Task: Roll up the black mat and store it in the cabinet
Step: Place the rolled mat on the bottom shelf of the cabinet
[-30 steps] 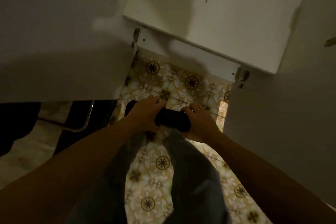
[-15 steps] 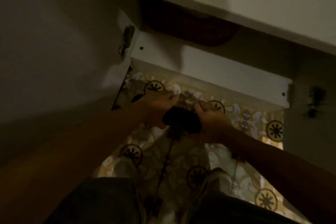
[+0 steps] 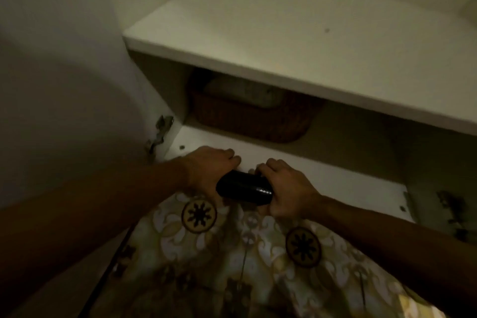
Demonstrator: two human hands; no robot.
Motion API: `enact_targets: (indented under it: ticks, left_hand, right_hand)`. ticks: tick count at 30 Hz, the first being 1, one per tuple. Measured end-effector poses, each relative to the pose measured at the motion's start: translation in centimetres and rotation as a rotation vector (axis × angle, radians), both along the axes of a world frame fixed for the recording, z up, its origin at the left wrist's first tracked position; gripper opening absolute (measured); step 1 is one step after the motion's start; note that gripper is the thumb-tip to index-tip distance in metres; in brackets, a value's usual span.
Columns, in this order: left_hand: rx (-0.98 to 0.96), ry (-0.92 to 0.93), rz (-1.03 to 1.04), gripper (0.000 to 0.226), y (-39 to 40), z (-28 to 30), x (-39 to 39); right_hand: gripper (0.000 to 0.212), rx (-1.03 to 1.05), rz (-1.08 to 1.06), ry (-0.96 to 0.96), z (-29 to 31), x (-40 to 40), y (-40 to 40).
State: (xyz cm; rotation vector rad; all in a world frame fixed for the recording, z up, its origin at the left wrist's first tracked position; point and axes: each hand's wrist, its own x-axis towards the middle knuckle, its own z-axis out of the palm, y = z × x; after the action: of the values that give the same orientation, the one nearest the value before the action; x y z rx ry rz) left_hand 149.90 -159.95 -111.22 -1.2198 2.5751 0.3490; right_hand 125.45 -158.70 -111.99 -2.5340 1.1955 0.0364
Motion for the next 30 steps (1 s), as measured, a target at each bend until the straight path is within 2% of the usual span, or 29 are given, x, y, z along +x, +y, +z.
enact_targets:
  ticks: [8,11,17,22,25,27,30]
  left_hand:
    - [-0.150,0.006,0.070,0.066,-4.1,1.9,1.2]
    - [-0.164,-0.019,0.087,0.063,-3.9,1.3,2.0]
    - [-0.165,-0.101,0.087,0.080,-5.3,1.0,1.7]
    - [-0.092,-0.043,0.150,0.089,-6.1,0.5,1.9]
    - [-0.165,0.018,0.086,0.080,-6.5,0.8,2.4]
    - [-0.263,0.043,0.006,0.073,-6.7,1.1,2.4]
    - [-0.301,0.028,-0.018,0.073,-6.8,1.4,1.8]
  right_hand:
    - [0.079,-0.082,-0.092,-0.021,0.7,1.8,-4.8]
    - [0.076,-0.084,-0.075,-0.029,0.4,2.8,-4.9]
    - [0.070,-0.077,-0.040,-0.009,0.5,3.3,-6.5]
    - [0.072,-0.032,-0.007,0.056,0.4,3.2,-7.4]
    - [0.073,-0.043,0.005,0.026,0.2,3.1,-7.7]
    - [0.073,-0.112,0.006,0.028,0.1,2.8,-8.2]
    - [0.074,-0.221,-0.008,0.087,0.0,2.1,-9.0]
